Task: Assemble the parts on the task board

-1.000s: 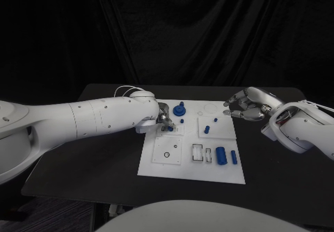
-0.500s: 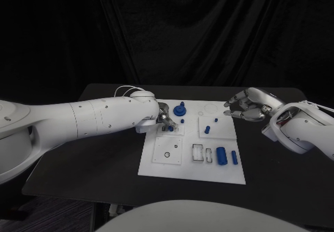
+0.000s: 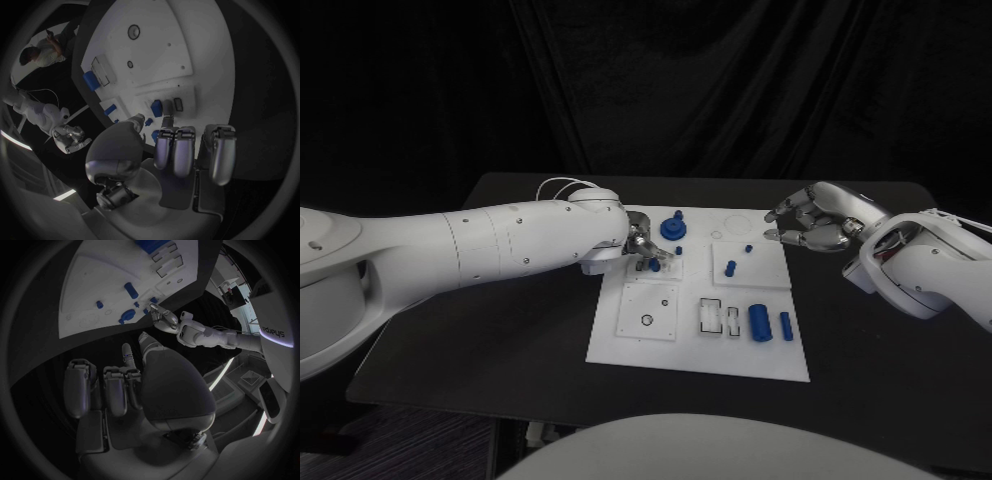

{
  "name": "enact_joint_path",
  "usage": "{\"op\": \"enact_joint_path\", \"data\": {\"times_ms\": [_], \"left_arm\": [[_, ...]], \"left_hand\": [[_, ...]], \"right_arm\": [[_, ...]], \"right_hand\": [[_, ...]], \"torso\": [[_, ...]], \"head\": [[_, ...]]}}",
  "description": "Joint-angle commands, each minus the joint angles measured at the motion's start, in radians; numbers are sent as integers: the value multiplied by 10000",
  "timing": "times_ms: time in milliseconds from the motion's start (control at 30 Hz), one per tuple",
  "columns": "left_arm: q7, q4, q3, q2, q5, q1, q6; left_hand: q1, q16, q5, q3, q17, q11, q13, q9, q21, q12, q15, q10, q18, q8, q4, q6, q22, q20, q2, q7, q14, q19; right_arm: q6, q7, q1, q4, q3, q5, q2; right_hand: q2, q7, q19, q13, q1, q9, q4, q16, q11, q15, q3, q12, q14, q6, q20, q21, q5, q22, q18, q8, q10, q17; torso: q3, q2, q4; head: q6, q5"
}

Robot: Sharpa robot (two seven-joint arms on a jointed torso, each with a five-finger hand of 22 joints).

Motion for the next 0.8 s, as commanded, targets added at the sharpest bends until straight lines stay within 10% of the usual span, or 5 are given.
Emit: {"op": "enact_joint_path", "data": {"times_ms": [33,800], "left_arm": [[448,25,5,-21,3,-27,-253],[426,19,5,-45,3,-32,-360]], "left_hand": [[-62,26,-20,-71,2633,47,2634,59,-39,36,85,1058,166,-26,-2,114,1860,77,51,4,1039,458],[485,26,306,-294,2633,-76,2634,756,-36,36,-15,1058,157,346,-152,366,1902,-9,331,-146,1039,489]], "right_arm": [[47,-180,-28,1,8,-11,-8],[88,-216,-41,7,9,-11,-29]], "right_hand": [[52,24,360,2635,75,-14,10,-36,53,90,49,28,997,59,74,-65,31,2119,-12,-43,1060,2471],[109,24,350,2635,71,-24,24,-44,52,90,69,28,995,74,75,-88,71,2111,-6,-47,1060,2461]], "torso": [[1,2,-2],[4,3,-1]], "head": [[2,-9],[2,-7]]}}
